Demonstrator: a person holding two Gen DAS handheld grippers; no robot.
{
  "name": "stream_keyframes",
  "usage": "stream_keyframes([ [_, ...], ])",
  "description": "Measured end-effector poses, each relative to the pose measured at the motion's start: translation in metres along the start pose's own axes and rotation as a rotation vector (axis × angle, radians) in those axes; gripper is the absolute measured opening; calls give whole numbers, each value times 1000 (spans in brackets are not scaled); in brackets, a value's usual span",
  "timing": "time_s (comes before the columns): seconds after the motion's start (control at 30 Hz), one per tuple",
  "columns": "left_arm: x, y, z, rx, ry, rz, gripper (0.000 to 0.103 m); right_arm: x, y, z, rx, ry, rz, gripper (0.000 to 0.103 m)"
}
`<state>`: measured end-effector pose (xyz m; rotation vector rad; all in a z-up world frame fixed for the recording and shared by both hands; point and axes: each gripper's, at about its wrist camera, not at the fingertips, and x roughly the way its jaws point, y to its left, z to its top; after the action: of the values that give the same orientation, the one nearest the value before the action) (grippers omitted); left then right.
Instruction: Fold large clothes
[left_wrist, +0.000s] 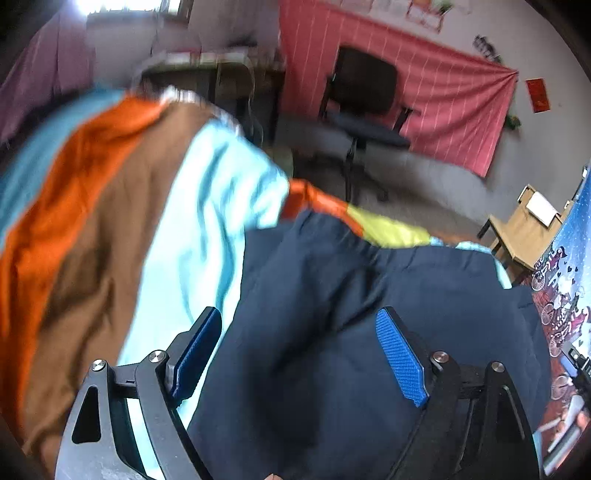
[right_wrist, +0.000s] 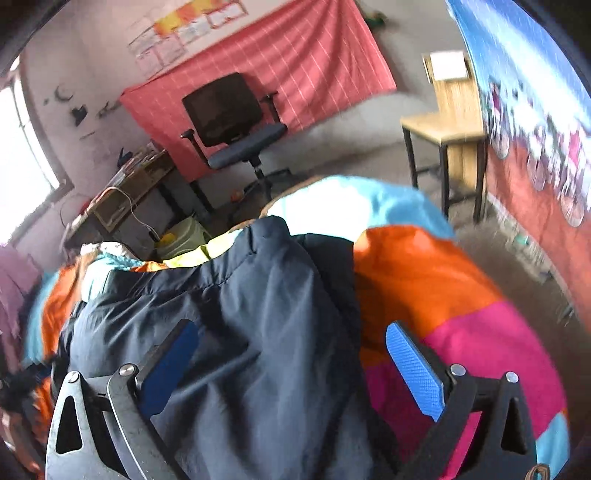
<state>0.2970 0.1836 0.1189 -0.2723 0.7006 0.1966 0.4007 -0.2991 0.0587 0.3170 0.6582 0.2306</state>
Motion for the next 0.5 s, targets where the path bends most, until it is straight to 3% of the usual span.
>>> stream_keyframes([
  [0.3,-58,-46,-12,100,-113,64,83,-42,45,-13,-120,-114,30,103],
  [0.5,-85,-71,-41,177,-175,64,83,-75,72,-25,-205,-172,54,103],
])
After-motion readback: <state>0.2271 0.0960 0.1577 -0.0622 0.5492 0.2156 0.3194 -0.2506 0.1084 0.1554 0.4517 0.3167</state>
